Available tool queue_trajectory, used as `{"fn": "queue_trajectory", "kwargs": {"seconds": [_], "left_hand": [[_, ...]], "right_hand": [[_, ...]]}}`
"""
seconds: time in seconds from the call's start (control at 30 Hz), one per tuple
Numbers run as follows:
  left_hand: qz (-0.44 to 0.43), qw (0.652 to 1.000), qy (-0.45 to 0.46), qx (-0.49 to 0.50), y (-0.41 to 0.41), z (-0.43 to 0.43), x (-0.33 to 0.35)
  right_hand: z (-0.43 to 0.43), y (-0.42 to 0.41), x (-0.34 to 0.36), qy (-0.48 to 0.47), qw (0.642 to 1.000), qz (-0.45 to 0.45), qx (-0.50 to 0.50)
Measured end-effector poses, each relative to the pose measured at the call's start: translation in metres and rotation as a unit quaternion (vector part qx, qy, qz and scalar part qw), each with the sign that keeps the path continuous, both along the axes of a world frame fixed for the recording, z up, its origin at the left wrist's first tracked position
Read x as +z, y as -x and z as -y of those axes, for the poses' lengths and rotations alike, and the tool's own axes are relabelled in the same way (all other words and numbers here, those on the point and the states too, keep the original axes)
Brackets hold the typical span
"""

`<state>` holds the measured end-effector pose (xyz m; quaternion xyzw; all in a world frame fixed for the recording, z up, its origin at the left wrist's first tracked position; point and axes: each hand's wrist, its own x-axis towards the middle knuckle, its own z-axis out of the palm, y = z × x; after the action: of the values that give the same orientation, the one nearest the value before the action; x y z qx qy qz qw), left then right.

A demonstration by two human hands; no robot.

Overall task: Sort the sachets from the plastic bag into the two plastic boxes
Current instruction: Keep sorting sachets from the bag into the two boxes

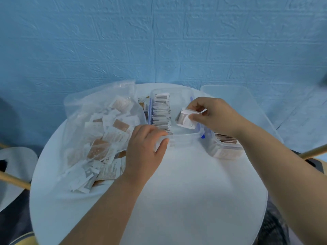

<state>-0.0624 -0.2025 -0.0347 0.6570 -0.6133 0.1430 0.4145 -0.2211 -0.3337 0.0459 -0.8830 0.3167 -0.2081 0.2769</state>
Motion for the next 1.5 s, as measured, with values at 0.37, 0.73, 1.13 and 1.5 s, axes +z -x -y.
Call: {"fn": "queue_trajectory", "kwargs": {"seconds": [0.37,0.73,1.13,1.5], "left_hand": [[0.01,0.998,0.042,0.039,0.012,0.005,-0.013],[0.01,0.998,0.047,0.039,0.012,0.005,-0.014],[0.003,0.999,0.012,0.035,0.011,0.002,-0.011],[-0.088,0.991,-0.043,0.087,-0.019,-0.108,-0.003]], "right_hand": [[0.007,-0.015,0.0,0.07,0.974,-0.199,0.08],[0.013,-0.019,-0.007,0.053,0.961,-0.244,0.122],[0.01,-0.015,-0.002,0.012,0.959,-0.254,0.124],[-0.066,-0.022,-0.01,-0.009,0.985,0.01,0.172]]}}
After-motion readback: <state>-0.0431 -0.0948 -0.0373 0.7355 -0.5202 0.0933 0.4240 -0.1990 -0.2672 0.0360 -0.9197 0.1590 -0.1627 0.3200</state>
